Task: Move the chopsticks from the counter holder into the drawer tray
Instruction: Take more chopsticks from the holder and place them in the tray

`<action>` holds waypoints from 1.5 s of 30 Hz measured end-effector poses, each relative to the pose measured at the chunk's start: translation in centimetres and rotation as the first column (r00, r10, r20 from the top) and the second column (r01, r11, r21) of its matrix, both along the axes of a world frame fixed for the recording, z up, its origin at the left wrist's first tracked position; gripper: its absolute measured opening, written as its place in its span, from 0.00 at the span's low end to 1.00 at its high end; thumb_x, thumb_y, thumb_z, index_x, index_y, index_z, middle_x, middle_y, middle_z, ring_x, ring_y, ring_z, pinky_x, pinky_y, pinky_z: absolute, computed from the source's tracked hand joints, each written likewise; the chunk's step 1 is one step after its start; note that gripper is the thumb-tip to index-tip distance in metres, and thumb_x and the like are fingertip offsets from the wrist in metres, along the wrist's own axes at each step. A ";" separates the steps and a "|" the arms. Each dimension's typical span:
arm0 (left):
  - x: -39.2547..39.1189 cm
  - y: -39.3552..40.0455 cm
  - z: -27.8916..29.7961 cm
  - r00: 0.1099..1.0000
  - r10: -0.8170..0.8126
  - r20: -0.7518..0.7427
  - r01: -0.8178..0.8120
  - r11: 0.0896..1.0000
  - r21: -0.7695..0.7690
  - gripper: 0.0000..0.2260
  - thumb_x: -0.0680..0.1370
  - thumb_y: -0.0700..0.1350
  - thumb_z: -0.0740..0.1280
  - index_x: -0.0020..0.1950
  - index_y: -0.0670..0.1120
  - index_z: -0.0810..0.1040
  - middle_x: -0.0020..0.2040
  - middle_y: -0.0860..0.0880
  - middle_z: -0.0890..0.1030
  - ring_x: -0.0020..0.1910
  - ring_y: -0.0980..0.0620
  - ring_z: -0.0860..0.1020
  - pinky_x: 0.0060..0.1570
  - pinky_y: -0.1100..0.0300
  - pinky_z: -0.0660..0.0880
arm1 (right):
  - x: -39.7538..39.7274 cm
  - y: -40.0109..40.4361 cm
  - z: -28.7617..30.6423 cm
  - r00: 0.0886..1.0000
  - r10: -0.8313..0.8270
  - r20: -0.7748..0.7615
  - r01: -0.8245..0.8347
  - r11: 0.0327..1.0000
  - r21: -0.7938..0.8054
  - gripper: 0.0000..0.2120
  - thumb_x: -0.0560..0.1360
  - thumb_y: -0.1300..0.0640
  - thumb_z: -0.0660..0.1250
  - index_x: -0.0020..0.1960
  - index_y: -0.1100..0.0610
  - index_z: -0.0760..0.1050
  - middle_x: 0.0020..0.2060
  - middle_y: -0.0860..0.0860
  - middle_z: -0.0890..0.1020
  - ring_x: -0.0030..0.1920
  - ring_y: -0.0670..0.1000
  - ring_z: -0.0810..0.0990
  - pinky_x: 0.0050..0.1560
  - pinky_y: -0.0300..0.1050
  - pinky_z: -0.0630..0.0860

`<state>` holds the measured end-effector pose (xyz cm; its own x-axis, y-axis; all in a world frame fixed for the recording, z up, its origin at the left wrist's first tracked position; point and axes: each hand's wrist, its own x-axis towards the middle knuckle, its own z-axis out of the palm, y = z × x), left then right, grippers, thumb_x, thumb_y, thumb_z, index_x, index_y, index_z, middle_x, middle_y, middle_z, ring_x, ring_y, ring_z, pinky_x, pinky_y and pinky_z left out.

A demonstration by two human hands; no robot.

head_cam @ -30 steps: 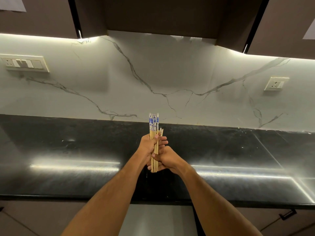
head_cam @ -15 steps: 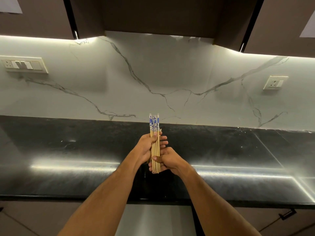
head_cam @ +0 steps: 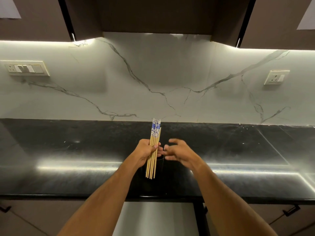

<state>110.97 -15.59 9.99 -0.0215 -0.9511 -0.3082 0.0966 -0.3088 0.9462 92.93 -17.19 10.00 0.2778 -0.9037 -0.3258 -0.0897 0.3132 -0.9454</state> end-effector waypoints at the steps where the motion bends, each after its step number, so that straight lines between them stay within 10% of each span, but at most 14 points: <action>1: 0.2 0.4 -0.2 0.999 -0.049 0.015 0.049 0.999 -0.006 0.09 0.83 0.36 0.63 0.58 0.36 0.80 0.46 0.39 0.87 0.48 0.43 0.87 0.48 0.52 0.84 | -0.2 -0.4 0.4 0.994 -0.063 0.090 0.066 0.997 -0.033 0.33 0.78 0.65 0.71 0.79 0.56 0.61 0.54 0.60 0.84 0.55 0.58 0.86 0.57 0.57 0.84; 13: 1.3 5.0 -0.8 0.919 -0.386 0.078 0.388 0.922 -0.007 0.10 0.83 0.35 0.63 0.62 0.34 0.77 0.50 0.37 0.84 0.56 0.37 0.84 0.61 0.43 0.79 | 0.9 1.2 2.6 0.998 0.029 -0.050 -0.050 0.866 -0.498 0.24 0.76 0.70 0.72 0.70 0.59 0.75 0.56 0.57 0.86 0.54 0.54 0.87 0.57 0.60 0.83; 21: 2.8 8.5 -1.2 0.911 -0.403 0.091 0.404 0.915 -0.001 0.10 0.83 0.36 0.63 0.62 0.35 0.77 0.51 0.37 0.84 0.56 0.37 0.84 0.62 0.43 0.79 | 2.3 4.8 2.2 1.000 0.005 0.013 0.002 0.868 -0.497 0.22 0.75 0.72 0.71 0.68 0.64 0.77 0.54 0.58 0.86 0.51 0.54 0.88 0.52 0.47 0.85; 45: 0.5 19.5 -2.6 0.859 -0.398 0.321 0.417 0.909 0.009 0.07 0.82 0.36 0.63 0.54 0.37 0.81 0.45 0.39 0.86 0.47 0.42 0.87 0.49 0.53 0.84 | 0.3 18.4 -0.5 0.978 -0.157 0.140 0.199 0.905 -0.375 0.22 0.77 0.72 0.70 0.69 0.63 0.74 0.51 0.60 0.87 0.51 0.56 0.88 0.56 0.56 0.84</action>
<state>111.43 3.87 7.36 -0.3246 -0.8944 -0.3078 -0.3250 -0.2001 0.9243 93.24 1.18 9.50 0.1138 -0.9904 0.0790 0.0384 -0.0750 -0.9964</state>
